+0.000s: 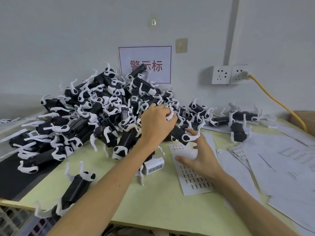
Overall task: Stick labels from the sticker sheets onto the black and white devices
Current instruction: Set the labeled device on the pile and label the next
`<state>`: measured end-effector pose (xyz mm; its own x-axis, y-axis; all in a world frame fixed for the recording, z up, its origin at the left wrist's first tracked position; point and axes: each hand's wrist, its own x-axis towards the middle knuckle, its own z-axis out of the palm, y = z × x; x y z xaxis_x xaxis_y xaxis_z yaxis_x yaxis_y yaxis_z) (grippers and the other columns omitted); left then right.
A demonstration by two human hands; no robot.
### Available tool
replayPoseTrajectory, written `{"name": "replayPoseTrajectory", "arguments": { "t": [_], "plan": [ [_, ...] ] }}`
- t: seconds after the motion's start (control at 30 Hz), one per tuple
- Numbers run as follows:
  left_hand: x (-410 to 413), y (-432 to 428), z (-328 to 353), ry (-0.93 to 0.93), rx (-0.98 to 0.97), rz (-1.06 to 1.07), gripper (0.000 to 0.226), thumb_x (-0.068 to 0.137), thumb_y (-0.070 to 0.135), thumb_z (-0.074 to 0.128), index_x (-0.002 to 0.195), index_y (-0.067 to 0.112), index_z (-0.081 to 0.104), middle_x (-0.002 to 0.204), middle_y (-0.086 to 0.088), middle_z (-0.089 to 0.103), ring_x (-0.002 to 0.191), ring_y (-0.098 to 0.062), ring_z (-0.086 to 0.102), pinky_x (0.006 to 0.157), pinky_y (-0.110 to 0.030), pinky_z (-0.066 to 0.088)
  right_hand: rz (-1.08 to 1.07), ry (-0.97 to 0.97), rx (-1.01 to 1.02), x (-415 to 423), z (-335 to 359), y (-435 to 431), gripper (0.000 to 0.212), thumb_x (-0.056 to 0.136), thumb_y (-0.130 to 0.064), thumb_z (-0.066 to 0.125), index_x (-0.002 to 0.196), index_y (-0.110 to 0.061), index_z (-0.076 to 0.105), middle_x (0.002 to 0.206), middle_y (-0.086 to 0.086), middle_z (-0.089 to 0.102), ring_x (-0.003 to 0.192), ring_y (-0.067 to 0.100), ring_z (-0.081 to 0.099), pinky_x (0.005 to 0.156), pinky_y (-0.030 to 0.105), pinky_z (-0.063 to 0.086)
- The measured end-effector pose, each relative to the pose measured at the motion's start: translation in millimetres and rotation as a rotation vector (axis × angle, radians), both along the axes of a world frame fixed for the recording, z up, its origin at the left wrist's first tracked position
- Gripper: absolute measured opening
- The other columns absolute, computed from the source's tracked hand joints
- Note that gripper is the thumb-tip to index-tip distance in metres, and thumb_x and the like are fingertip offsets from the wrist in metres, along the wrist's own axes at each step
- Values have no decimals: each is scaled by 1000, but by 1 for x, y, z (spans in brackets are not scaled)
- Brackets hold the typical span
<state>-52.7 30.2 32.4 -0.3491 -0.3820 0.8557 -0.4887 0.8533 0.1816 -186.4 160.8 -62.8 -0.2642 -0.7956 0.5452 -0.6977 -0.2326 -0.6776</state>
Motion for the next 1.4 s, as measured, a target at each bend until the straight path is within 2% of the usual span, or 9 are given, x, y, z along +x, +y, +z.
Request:
{"name": "replayPoseTrajectory", "arguments": {
  "t": [0.27,0.33,0.43,0.5,0.6,0.7,0.83,1.1,1.4],
  "plan": [
    [16,42,10,-330,610,-254,42,96,56,60,86,15,66,100,3,68,72,3,56,67,-20,45,-201,-121,-284,-13,12,9,27,92,-41,69,116,-48,61,128,-17,53,99,6,63,79,25,56],
    [51,64,12,-522,686,-262,53,95,65,52,139,34,53,146,11,50,125,-1,52,107,-35,44,-257,-125,-329,-20,13,9,28,93,-31,71,115,-45,62,130,-15,50,96,6,63,79,20,56],
    [129,96,-12,-712,512,-29,87,76,94,19,154,57,13,161,35,3,151,6,2,127,-39,8,-295,-223,-398,-23,18,10,30,92,-34,71,110,-54,59,123,-18,51,96,6,65,78,14,53],
    [186,105,-22,-763,435,34,90,63,104,3,146,71,0,158,43,-14,148,13,-13,125,-48,-2,-305,-240,-421,-23,20,10,30,92,-34,71,106,-57,58,120,-16,53,93,3,66,75,12,52],
    [259,92,-30,-753,450,166,89,64,105,20,147,70,21,160,17,35,148,-16,36,103,-78,32,-306,-224,-386,-23,19,11,30,93,-31,72,107,-54,59,120,-15,53,89,-1,66,73,11,51],
    [287,85,-48,-604,682,126,86,54,106,35,132,70,46,159,15,40,152,-23,27,106,-70,41,-314,-181,-341,-20,15,8,20,91,-34,72,108,-40,64,122,-11,53,89,-4,64,73,9,49],
    [254,90,-67,-634,502,167,69,71,91,47,133,62,50,145,18,56,109,-17,70,66,-44,55,-329,-146,-291,-18,12,6,17,90,-34,74,106,-35,66,123,-10,52,88,0,63,72,11,50],
    [152,68,-90,-522,312,320,96,66,92,47,137,29,58,151,-6,52,130,-22,58,110,-55,27,-368,-175,-290,-22,12,10,16,90,-28,76,104,-26,69,116,-12,52,84,-4,63,71,7,47],
    [72,0,-75,-592,44,434,63,80,73,64,129,35,67,144,-11,54,116,-26,59,98,-47,32,-347,-162,-277,-19,12,9,17,90,-25,77,104,-26,69,114,-14,50,82,-2,64,69,7,48]
  ]
}}
